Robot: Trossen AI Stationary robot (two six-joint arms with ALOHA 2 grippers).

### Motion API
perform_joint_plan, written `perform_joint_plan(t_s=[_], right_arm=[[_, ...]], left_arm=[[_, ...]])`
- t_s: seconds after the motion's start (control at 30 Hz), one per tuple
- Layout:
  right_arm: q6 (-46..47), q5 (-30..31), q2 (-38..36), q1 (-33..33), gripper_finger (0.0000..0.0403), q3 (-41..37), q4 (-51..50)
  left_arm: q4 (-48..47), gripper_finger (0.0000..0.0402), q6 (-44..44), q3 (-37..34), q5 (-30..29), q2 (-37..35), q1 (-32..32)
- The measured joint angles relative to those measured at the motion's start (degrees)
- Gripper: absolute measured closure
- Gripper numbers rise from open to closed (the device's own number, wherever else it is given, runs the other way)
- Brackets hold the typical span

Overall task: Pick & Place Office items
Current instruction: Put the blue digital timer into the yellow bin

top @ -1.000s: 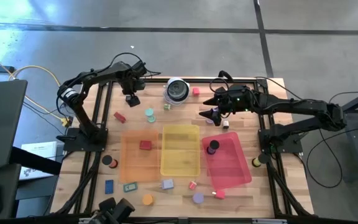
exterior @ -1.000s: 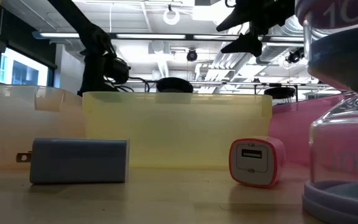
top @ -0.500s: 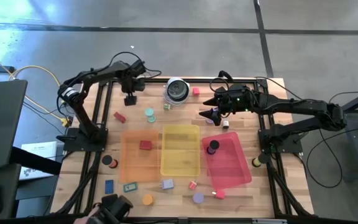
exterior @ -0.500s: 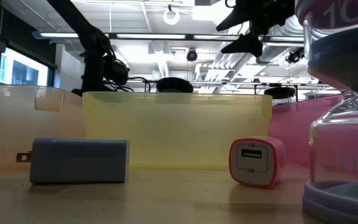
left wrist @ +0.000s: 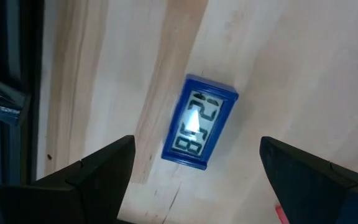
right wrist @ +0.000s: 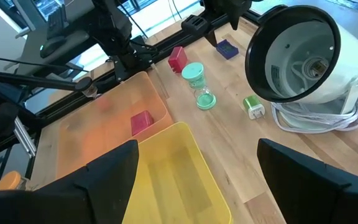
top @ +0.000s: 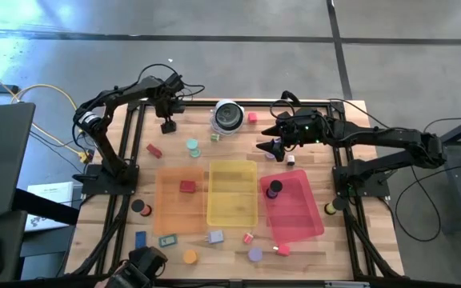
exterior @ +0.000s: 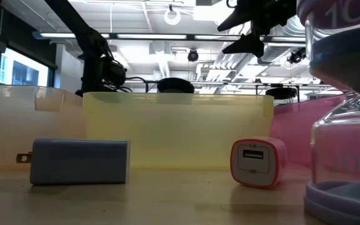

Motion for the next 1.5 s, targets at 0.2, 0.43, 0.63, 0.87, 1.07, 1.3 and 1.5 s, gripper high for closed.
perform_joint_plan(t_s=[0.2,0.43,0.63,0.87,1.07,1.3,1.5], right_arm=[[0.0,0.2,0.0,0.0,0.0085,0.0,0.0],[0.0,0.2,0.0,0.0,0.0085,0.0,0.0],[0.0,0.2,0.0,0.0,0.0085,0.0,0.0],[0.0,0.2,0.0,0.0,0.0085,0.0,0.0],[0.0,0.2,0.0,0.0,0.0085,0.0,0.0],[0.0,0.2,0.0,0.0,0.0085,0.0,0.0],[0.0,0.4,0.0,0.0,0.0085,0.0,0.0]], left_arm=[[0.4,0.0064,-0.1,-0.2,0.1,0.1,0.0],[0.2,0.0064,-1.9,-0.2,0.4,4.0,0.0],[0.7,0.0064,-3.1,-0.2,1.0,6.9,0.3],[0.9,0.0064,-3.6,-0.1,0.8,8.7,0.8],[1.3,0.0064,-4.8,-0.1,1.4,8.9,0.9],[1.8,0.0064,-9.2,-0.1,1.5,9.0,0.9],[1.8,0.0064,-9.9,-0.1,1.5,9.0,0.9]])
